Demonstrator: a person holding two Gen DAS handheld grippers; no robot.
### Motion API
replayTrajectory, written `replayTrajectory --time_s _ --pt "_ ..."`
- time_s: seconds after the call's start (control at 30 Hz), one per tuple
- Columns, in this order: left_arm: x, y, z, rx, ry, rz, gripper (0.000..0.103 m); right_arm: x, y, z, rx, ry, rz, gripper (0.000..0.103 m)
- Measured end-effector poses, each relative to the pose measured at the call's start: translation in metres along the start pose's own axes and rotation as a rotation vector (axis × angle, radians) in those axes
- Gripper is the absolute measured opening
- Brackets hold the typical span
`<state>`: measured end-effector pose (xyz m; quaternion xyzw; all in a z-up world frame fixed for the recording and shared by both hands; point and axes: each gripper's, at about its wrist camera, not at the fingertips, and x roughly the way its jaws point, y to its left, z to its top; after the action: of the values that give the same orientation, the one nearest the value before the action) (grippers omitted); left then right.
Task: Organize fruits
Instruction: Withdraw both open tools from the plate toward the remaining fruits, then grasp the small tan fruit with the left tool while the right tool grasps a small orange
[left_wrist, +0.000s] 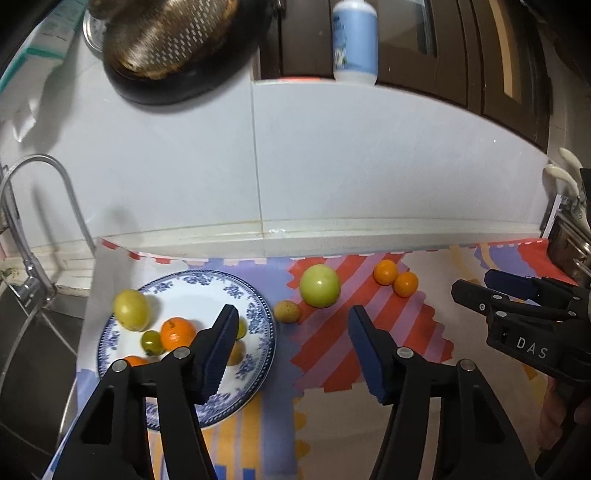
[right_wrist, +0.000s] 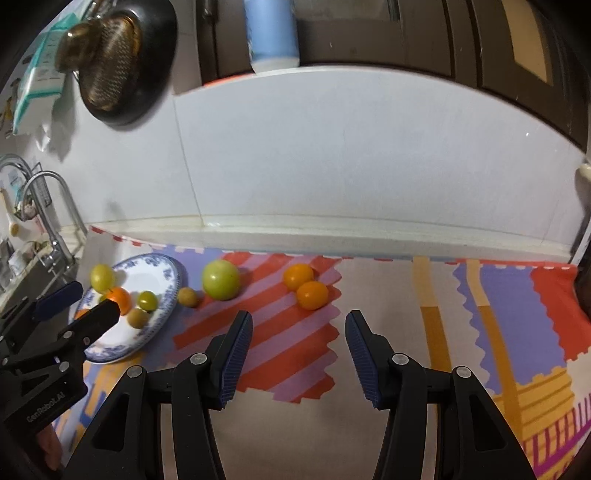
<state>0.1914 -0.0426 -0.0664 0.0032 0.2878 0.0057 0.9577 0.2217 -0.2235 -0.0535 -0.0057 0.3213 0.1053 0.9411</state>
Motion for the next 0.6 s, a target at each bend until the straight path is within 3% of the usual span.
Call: replayTrajectory --time_s 0.07,0.33,0.6 --pt "0.015 0.000 0.001 -0.003 0.030 -0.012 0.052 0.012 -0.004 0.001 0.006 0.017 0.006 0.053" --pt "0.068 0.009 0.006 -0.044 0.137 -0.024 0.046 0.058 -0.011 0.006 0.061 0.071 0.038 0.053" --pt "0.094 0.010 0.010 -0.029 0.210 -0.034 0.038 0.094 -0.017 0.003 0.135 0.129 0.045 0.053"
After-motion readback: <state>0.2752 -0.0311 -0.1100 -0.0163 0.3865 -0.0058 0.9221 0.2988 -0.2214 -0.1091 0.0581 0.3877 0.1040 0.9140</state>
